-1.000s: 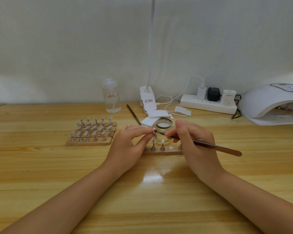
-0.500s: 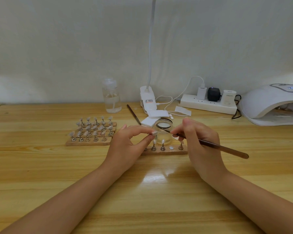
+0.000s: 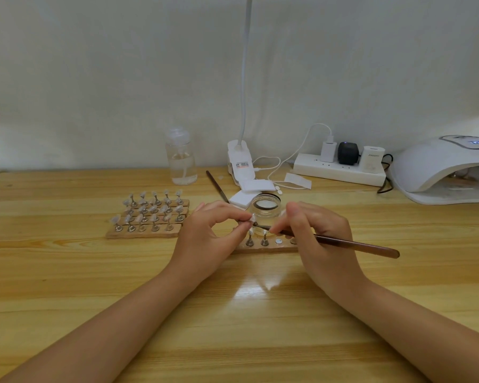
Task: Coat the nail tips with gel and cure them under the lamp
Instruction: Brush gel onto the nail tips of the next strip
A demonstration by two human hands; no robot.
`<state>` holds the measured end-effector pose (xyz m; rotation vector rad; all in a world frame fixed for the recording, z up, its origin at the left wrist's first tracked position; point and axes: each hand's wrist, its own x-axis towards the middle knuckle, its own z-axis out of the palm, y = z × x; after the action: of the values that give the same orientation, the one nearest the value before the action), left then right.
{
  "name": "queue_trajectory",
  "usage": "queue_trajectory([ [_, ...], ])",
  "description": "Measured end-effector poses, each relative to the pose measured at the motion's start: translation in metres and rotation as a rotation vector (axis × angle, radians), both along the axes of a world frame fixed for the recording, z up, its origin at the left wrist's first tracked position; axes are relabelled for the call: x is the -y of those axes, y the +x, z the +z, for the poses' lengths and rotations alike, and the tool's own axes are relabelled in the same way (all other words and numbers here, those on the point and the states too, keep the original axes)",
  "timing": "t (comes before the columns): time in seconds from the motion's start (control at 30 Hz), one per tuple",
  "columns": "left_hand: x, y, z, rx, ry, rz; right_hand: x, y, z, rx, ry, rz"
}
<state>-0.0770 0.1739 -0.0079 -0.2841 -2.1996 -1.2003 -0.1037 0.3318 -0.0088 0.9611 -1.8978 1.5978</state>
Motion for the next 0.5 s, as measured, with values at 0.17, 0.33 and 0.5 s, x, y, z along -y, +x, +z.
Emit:
queue_trajectory([
  [0.17,0.0006,0.0009,-0.0001,0.027,0.003,0.001,-0.0016,-0.0007,0.0004,0.033,-0.050,-0.020],
  [0.33,0.0015,0.0005,-0.0006,0.033,-0.004,-0.003,0.0018,-0.0020,0.0015,0.060,0.008,-0.067],
  [0.5,0.0011,-0.0005,-0.0012,0.024,-0.009,0.006,0.0018,-0.0012,0.0014,0.052,0.001,-0.044],
])
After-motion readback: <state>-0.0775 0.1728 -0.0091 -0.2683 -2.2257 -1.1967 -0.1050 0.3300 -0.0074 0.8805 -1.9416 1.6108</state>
